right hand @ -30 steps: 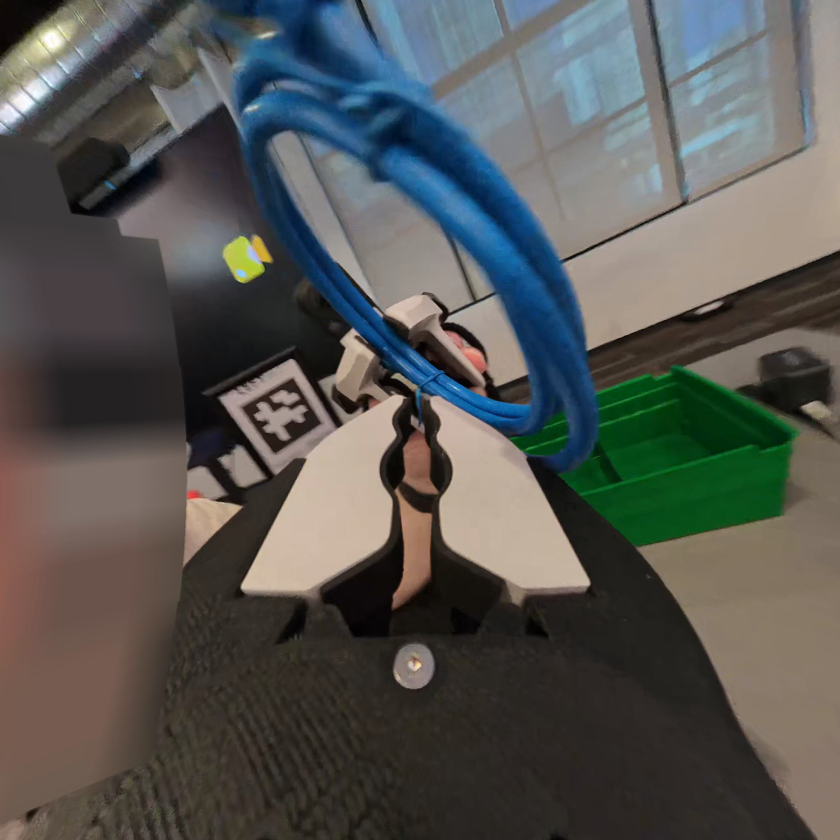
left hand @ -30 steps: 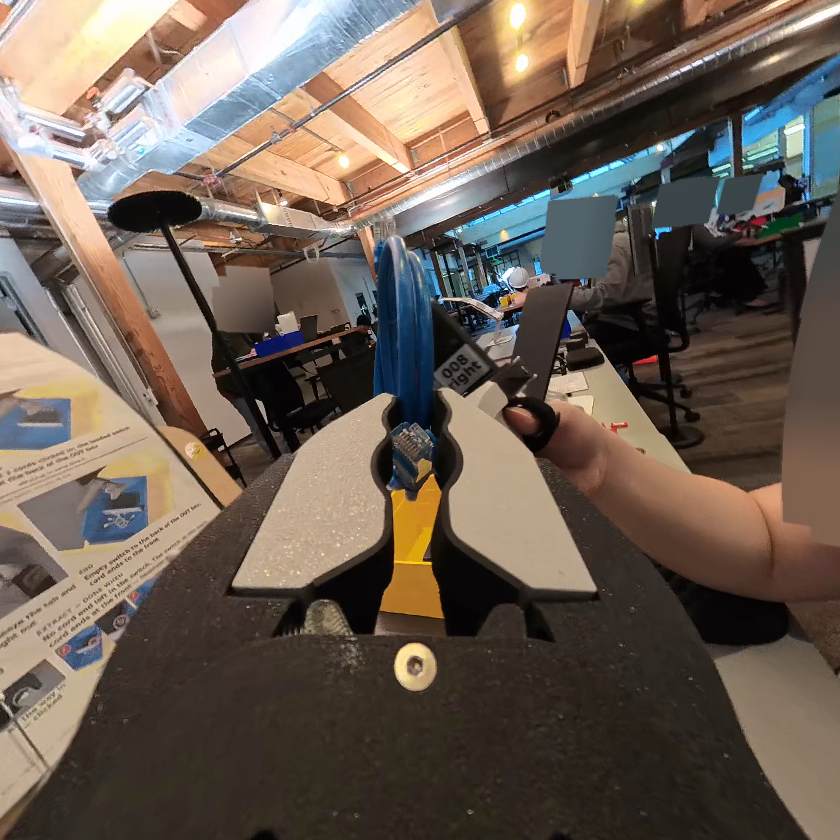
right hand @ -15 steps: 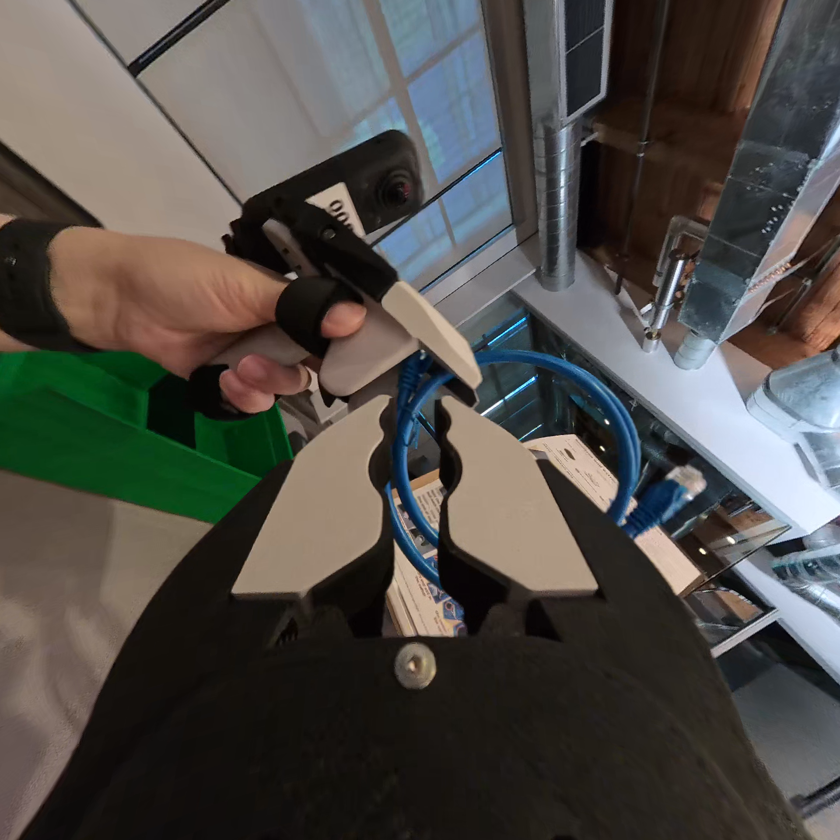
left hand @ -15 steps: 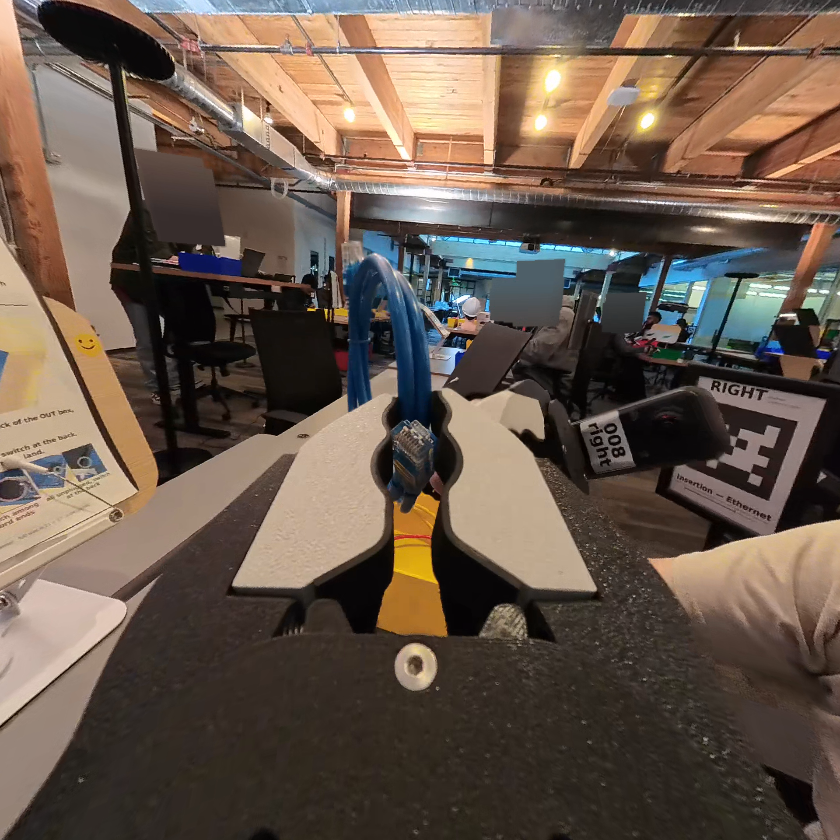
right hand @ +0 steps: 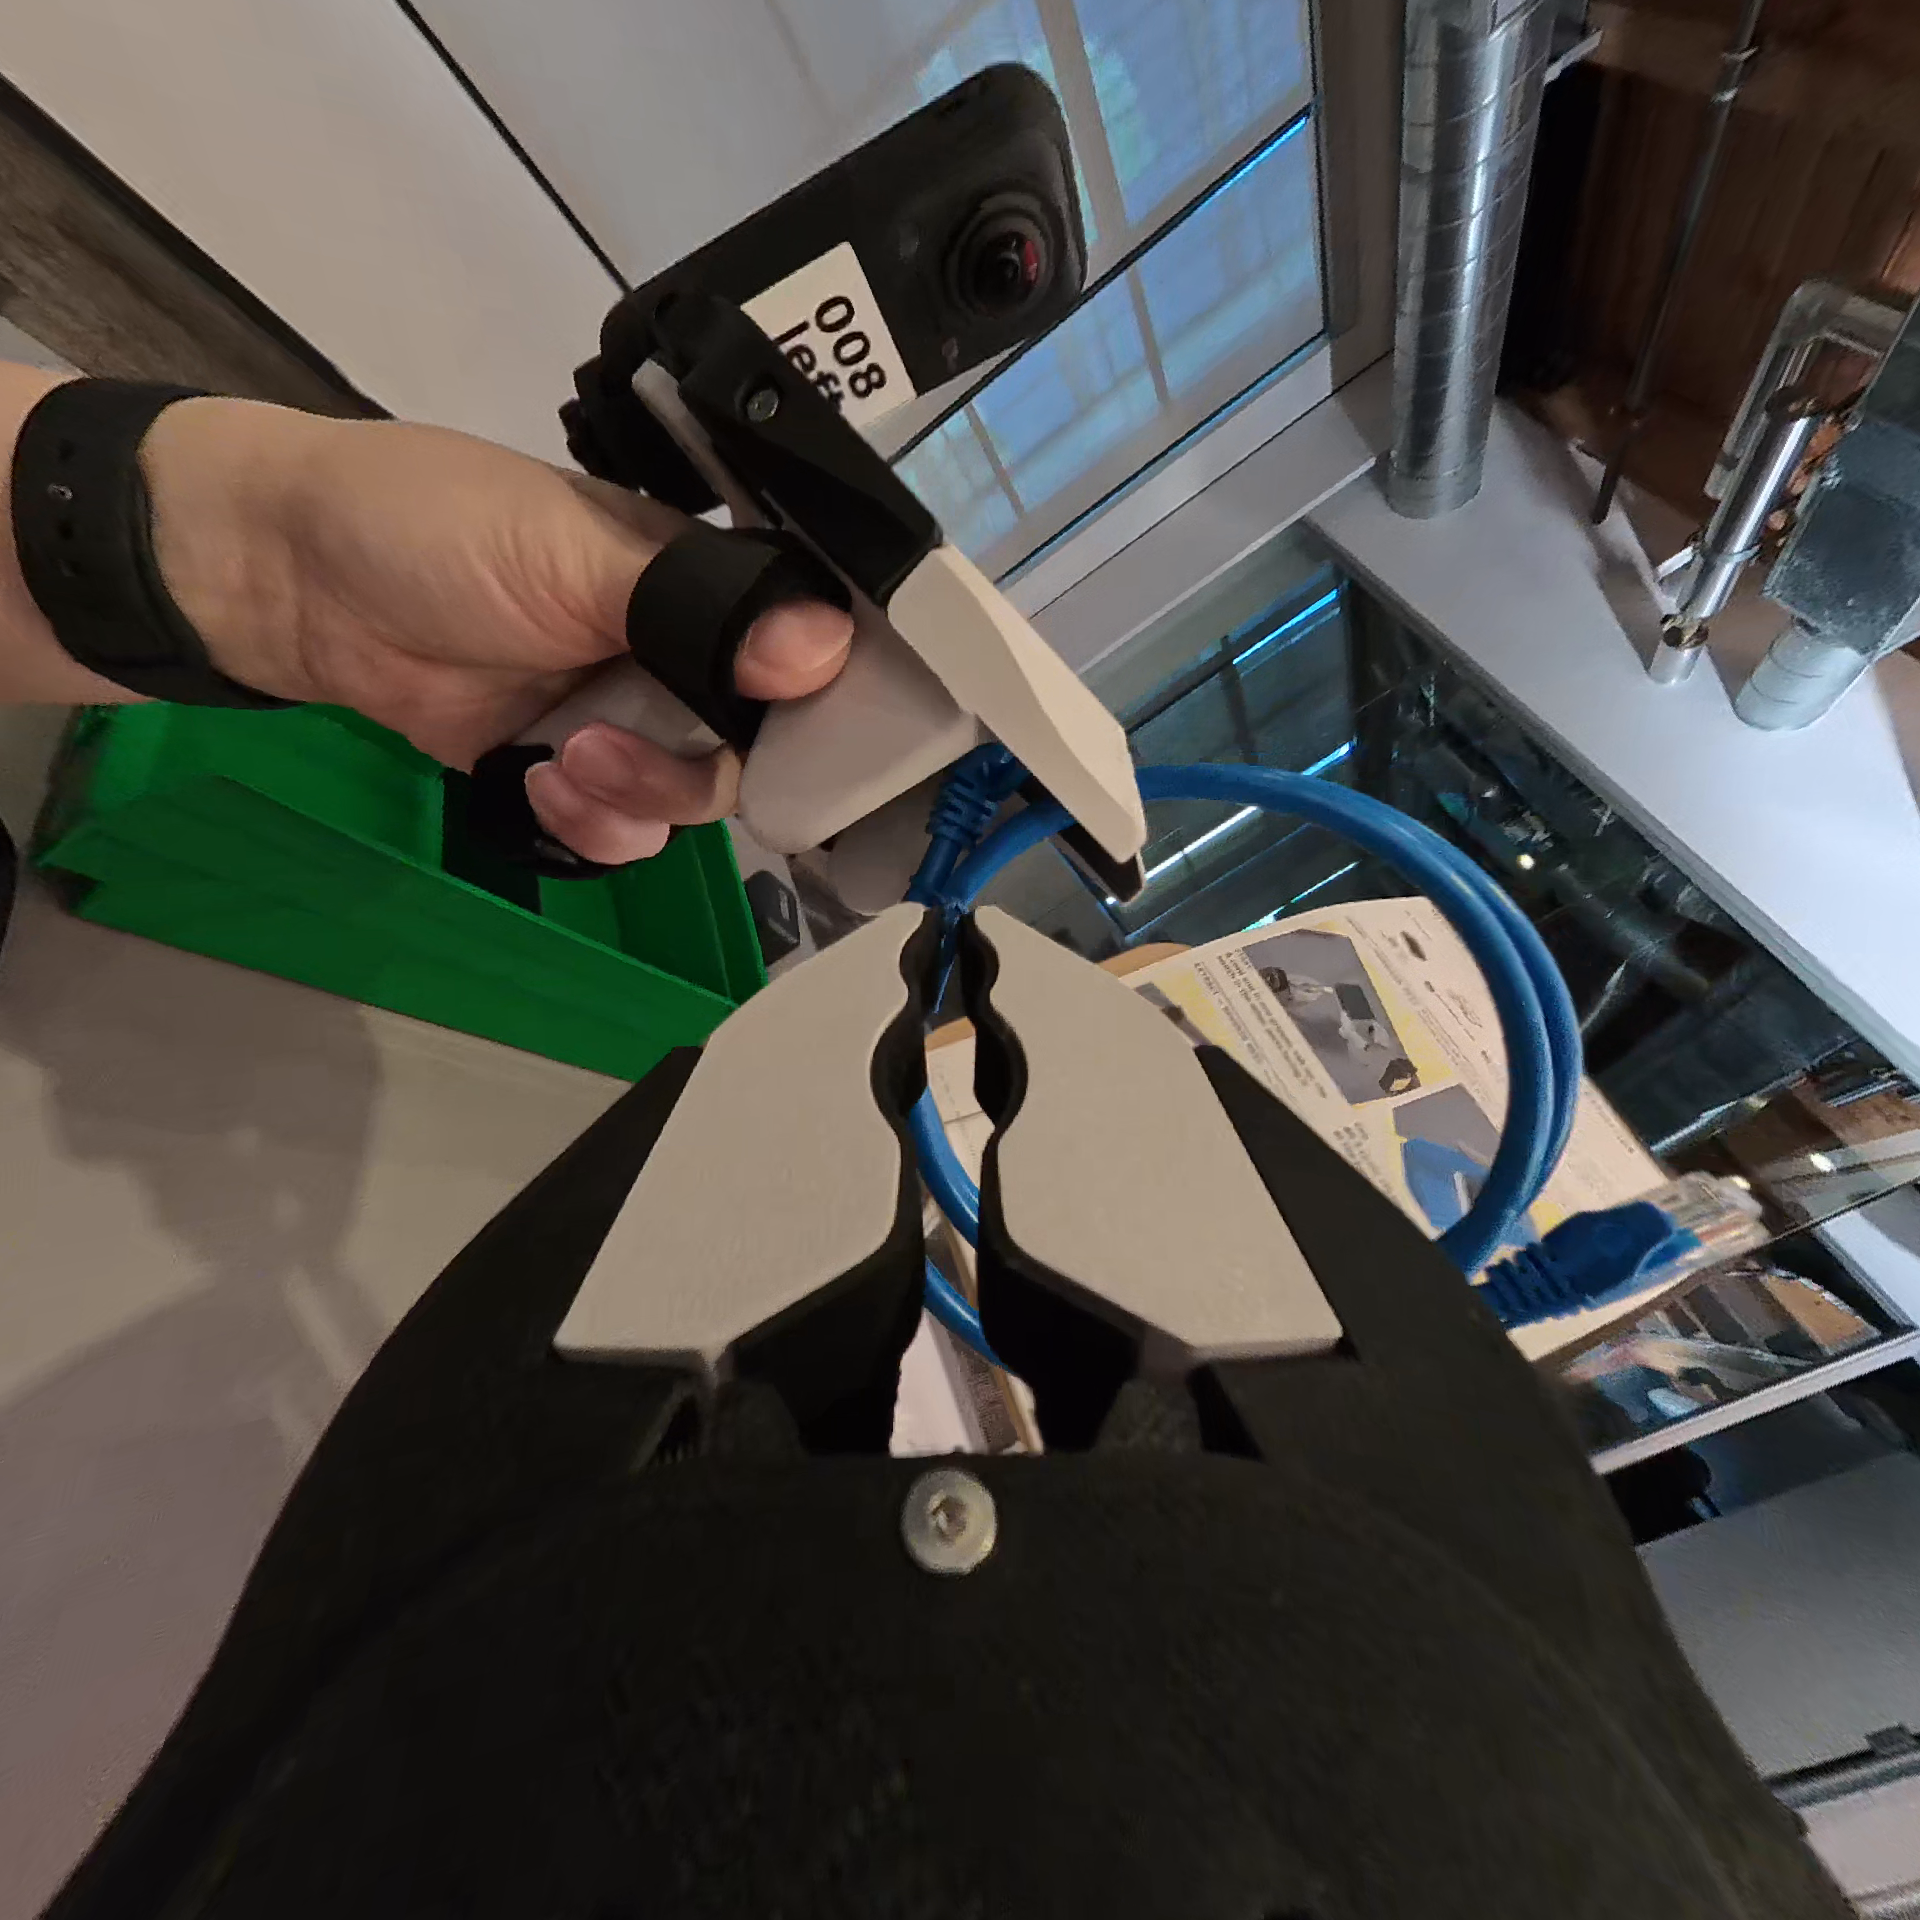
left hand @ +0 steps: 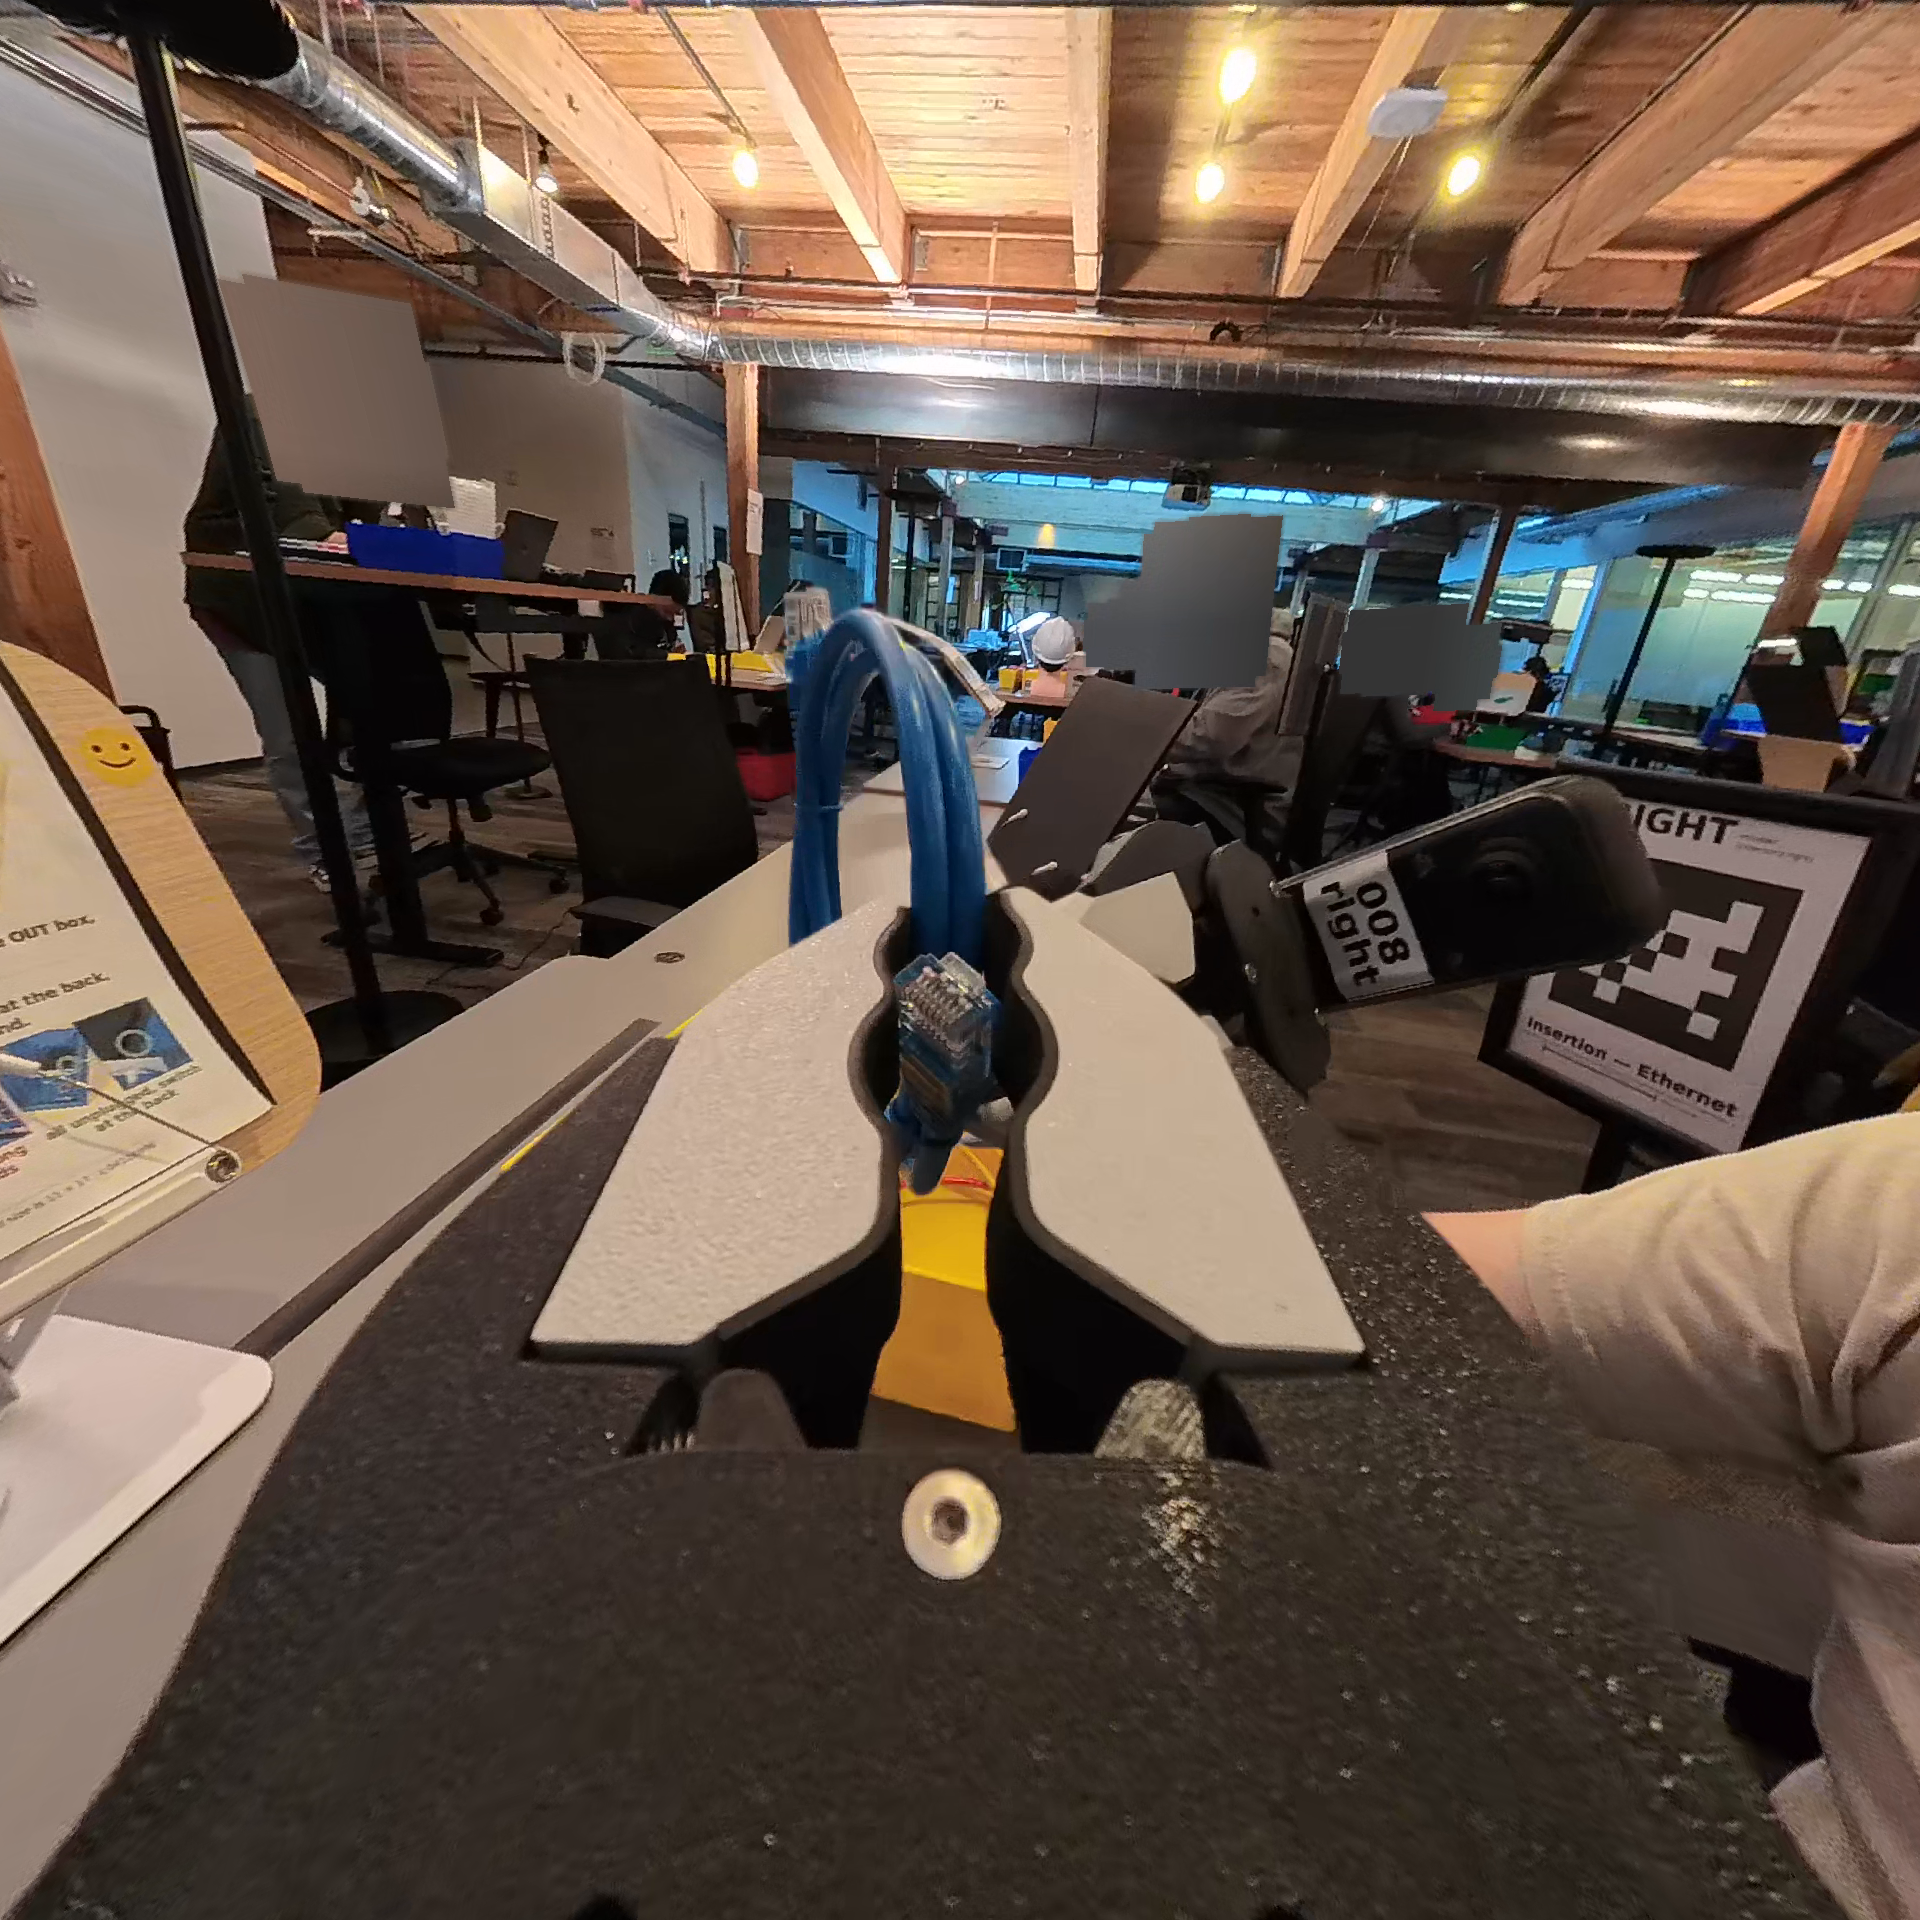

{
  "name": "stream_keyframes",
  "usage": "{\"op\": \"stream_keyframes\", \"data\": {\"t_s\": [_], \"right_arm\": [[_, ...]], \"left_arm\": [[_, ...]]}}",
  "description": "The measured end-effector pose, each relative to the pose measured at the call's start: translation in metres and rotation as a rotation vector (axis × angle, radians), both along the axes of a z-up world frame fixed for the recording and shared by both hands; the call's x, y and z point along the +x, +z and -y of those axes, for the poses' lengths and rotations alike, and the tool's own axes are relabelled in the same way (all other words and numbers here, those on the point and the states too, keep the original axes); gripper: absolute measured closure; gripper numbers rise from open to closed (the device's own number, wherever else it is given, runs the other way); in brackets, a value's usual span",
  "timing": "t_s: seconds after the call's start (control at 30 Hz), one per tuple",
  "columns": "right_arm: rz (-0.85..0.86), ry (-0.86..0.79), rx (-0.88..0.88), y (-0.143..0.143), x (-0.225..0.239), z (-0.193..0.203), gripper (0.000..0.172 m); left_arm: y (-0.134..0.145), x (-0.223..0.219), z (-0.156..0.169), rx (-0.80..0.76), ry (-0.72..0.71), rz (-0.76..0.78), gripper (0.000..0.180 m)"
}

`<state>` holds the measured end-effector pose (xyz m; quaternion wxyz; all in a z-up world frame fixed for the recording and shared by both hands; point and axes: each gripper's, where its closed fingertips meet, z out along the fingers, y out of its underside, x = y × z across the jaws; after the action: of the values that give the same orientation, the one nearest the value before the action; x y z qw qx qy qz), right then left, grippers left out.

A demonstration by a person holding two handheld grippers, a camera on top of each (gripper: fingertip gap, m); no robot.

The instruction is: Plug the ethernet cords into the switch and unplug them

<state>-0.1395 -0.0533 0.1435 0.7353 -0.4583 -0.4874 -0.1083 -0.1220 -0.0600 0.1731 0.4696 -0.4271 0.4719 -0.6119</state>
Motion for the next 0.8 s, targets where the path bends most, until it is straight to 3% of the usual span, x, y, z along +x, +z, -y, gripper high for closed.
{"op": "stream_keyframes", "data": {"t_s": [0.1, 0.23, 0.4, 0.57, 0.67, 0.8], "right_arm": [[-0.123, 0.091, -0.217, -0.003, -0.001, -0.001, 0.168], [-0.419, 0.376, -0.581, 0.005, -0.006, 0.008, 0.168], [-0.837, 0.623, -1.056, 0.015, -0.017, 0.012, 0.168], [-1.097, 0.943, -1.357, 0.023, -0.018, 0.019, 0.168], [-1.152, 0.975, -1.336, 0.021, -0.017, 0.012, 0.168], [-0.941, 0.823, -0.988, 0.025, -0.017, 0.011, 0.153]], "left_arm": [[-0.001, 0.001, 0.000, 0.027, 0.014, -0.005, 0.168], [0.005, -0.004, 0.009, 0.119, 0.001, 0.042, 0.168], [0.016, -0.017, 0.016, 0.355, 0.104, 0.142, 0.168], [0.022, -0.023, 0.026, 0.473, 0.153, 0.194, 0.168], [0.021, -0.022, 0.019, 0.443, 0.169, 0.162, 0.168], [0.022, -0.022, 0.008, 0.337, 0.174, 0.137, 0.168]]}}
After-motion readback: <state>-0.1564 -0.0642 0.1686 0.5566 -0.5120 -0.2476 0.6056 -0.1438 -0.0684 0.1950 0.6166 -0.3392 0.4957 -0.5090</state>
